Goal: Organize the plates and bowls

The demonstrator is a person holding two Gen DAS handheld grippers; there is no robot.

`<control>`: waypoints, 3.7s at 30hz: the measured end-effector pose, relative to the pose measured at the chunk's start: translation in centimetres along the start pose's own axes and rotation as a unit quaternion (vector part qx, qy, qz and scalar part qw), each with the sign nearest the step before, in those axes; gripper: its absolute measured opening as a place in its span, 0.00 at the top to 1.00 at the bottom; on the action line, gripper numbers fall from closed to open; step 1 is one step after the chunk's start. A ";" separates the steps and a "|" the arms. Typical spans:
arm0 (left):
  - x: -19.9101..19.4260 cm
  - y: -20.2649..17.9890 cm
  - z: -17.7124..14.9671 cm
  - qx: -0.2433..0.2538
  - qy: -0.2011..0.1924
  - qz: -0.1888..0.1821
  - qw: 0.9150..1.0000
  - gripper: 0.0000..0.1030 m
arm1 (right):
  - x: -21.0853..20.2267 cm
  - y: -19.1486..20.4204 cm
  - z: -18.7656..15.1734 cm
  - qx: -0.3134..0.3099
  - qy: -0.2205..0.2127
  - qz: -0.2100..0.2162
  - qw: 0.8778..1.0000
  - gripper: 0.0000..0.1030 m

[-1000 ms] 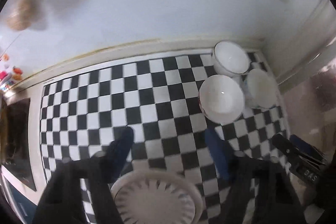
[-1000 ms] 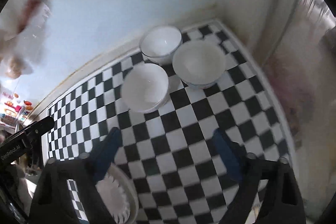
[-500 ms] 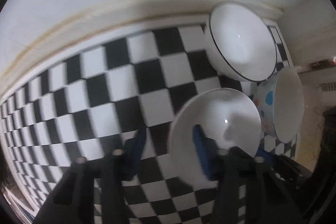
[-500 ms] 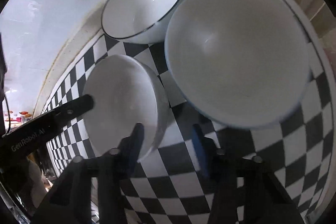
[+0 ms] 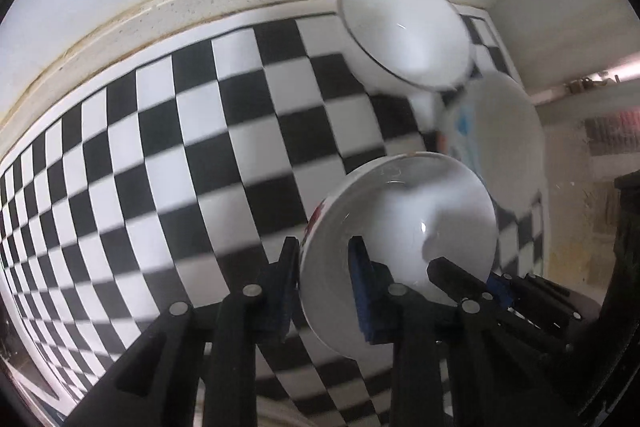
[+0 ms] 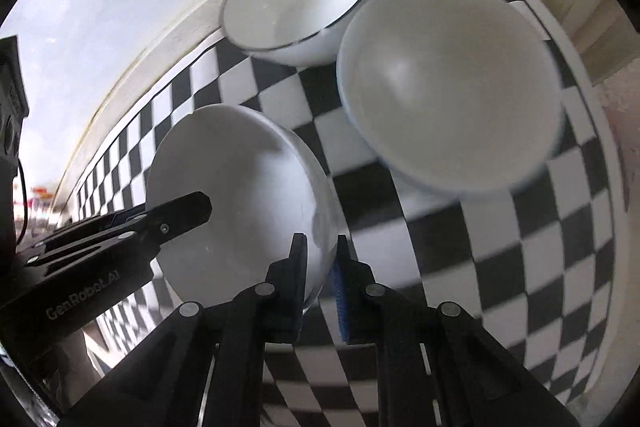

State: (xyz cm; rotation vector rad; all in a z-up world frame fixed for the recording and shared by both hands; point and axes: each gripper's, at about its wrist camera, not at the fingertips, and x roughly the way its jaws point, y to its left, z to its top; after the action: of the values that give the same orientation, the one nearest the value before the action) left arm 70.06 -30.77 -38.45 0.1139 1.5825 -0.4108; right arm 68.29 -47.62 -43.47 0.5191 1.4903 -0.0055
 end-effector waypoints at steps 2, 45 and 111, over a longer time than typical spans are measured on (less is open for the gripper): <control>-0.8 -0.9 -1.8 0.003 0.000 -0.007 1.000 0.78 | -0.8 -0.3 -1.5 -0.007 0.003 -0.001 1.000 0.86; 4.4 -4.9 -14.4 -0.014 0.085 0.003 0.996 0.77 | 1.0 -6.6 -14.5 -0.026 0.101 -0.012 0.995 0.86; -6.0 -2.1 7.7 -0.047 -0.063 -0.016 0.997 0.84 | -3.2 1.9 9.9 -0.056 -0.014 0.036 0.998 0.90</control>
State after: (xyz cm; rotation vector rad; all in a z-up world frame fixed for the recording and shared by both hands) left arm 77.02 -34.14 -32.13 -0.0089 1.4776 -0.3607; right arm 77.91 -50.21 -39.88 0.4805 1.4349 0.1265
